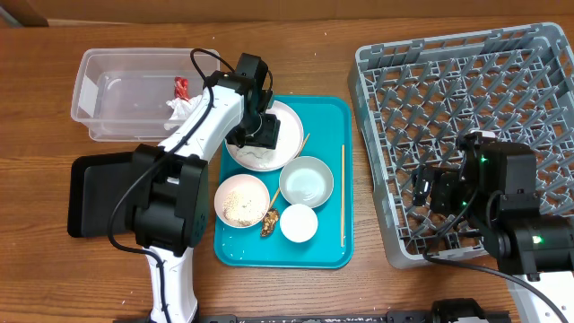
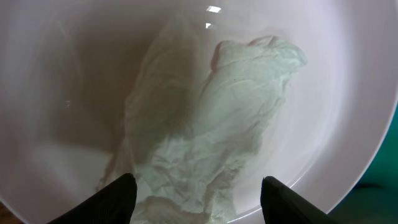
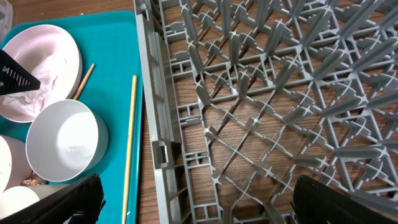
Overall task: Sort waste into correct bins and load items into the dishwasher
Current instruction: 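Return left gripper to the plate and grasp the remaining tissue, then drop the tissue into the clear plastic bin with left gripper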
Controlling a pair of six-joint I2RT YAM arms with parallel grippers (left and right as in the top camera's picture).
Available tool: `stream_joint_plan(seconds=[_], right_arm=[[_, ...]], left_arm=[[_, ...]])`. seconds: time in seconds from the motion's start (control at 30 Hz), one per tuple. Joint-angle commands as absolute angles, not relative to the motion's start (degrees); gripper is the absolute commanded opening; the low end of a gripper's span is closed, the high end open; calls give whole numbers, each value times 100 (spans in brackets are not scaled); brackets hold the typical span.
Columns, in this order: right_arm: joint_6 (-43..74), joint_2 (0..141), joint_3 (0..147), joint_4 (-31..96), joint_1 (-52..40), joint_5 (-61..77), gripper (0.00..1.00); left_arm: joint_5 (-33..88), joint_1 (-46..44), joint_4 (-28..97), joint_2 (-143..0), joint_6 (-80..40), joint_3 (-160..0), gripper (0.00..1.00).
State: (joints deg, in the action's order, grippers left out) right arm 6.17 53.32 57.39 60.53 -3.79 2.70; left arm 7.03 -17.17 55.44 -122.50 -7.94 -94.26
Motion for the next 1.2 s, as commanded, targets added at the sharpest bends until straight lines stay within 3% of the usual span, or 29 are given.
stream_joint_plan(seconds=[0.0, 0.4, 0.57, 0.7, 0.9, 1.03, 1.13, 1.17], right_arm=[[591, 5308, 5898, 6036, -401, 242, 100], [593, 5308, 5898, 6053, -401, 244, 100], [593, 5308, 5898, 6060, -401, 244, 100], [593, 5308, 5898, 6062, -401, 244, 100], [591, 5308, 5898, 6062, -401, 242, 100], [593, 5308, 5898, 6060, -401, 242, 100], [593, 5308, 5900, 6062, -401, 242, 100], [593, 5308, 5898, 6062, -401, 242, 100]], left_arm=[[305, -1730, 5586, -12300, -729, -9450, 70], [193, -1730, 5559, -12442, -733, -9378, 69], [193, -1730, 5577, -12442, -731, -9369, 61], [196, -1730, 5616, -12442, -733, -9356, 45], [193, -1730, 5614, -12442, -731, -9203, 45], [193, -1730, 5638, -12440, -731, -9196, 29], [193, -1730, 5690, -12438, -731, -9227, 4], [193, -1728, 5741, -12438, -733, -9262, 4]])
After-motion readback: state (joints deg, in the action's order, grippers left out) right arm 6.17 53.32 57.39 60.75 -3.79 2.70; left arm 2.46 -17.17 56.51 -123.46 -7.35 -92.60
